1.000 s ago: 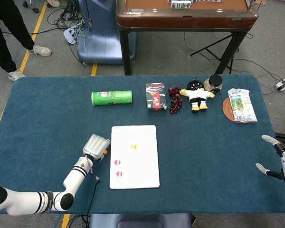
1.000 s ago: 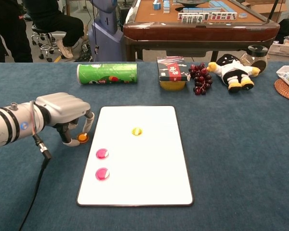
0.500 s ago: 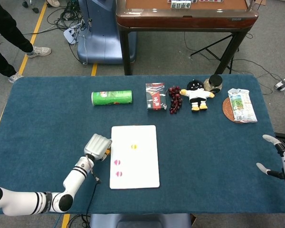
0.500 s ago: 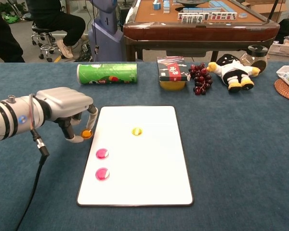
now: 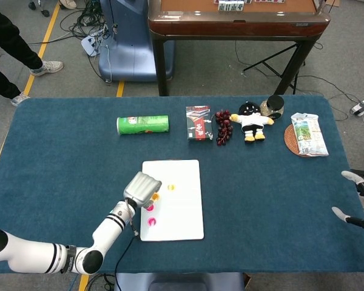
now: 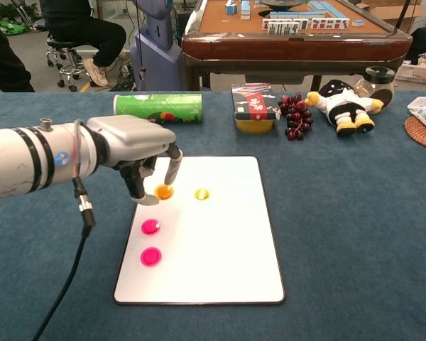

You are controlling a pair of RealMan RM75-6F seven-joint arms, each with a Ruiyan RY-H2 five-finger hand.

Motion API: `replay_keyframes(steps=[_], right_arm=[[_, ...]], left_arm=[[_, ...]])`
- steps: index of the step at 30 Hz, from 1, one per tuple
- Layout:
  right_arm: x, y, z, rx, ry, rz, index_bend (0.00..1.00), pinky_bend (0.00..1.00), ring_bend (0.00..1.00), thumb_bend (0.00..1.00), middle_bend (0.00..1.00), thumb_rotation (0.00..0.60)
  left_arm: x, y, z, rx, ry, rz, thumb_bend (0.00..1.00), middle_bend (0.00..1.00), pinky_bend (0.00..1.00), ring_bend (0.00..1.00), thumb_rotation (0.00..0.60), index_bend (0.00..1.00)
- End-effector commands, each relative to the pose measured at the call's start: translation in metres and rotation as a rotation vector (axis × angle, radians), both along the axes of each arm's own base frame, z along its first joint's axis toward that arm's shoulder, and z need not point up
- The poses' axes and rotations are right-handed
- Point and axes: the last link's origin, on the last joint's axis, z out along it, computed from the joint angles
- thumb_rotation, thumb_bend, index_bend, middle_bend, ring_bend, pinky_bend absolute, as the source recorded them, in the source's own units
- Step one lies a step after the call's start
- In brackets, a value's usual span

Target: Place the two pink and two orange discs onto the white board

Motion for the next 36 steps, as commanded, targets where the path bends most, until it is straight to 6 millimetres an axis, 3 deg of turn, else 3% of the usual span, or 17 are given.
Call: replay_keyframes(steps=[1, 15, 36], right_arm=[[-0.001, 0.001, 0.002, -0.006, -0.002, -0.001, 0.22, 0.41, 0.22, 0.00, 0.28, 0.600], [-0.005, 0.005, 0.011, -0.041, -0.024, -0.012, 0.22, 0.41, 0.22, 0.00, 0.28, 0.600], [-0.008, 0.005, 0.015, -0.052, -0.035, -0.016, 0.22, 0.41, 0.22, 0.00, 0.28, 0.600]], left_arm=[[0.009, -0.002, -0.004, -0.014, -0.007, -0.010, 0.29, 1.00, 1.00, 1.00, 0.600, 0.60], [0.032, -0.006, -0.024, -0.043, 0.015, -0.036, 0.29, 1.00, 1.00, 1.00, 0.600, 0.60], [0.041, 0.007, -0.047, -0.047, 0.043, 0.004, 0.29, 1.00, 1.00, 1.00, 0.600, 0.60]])
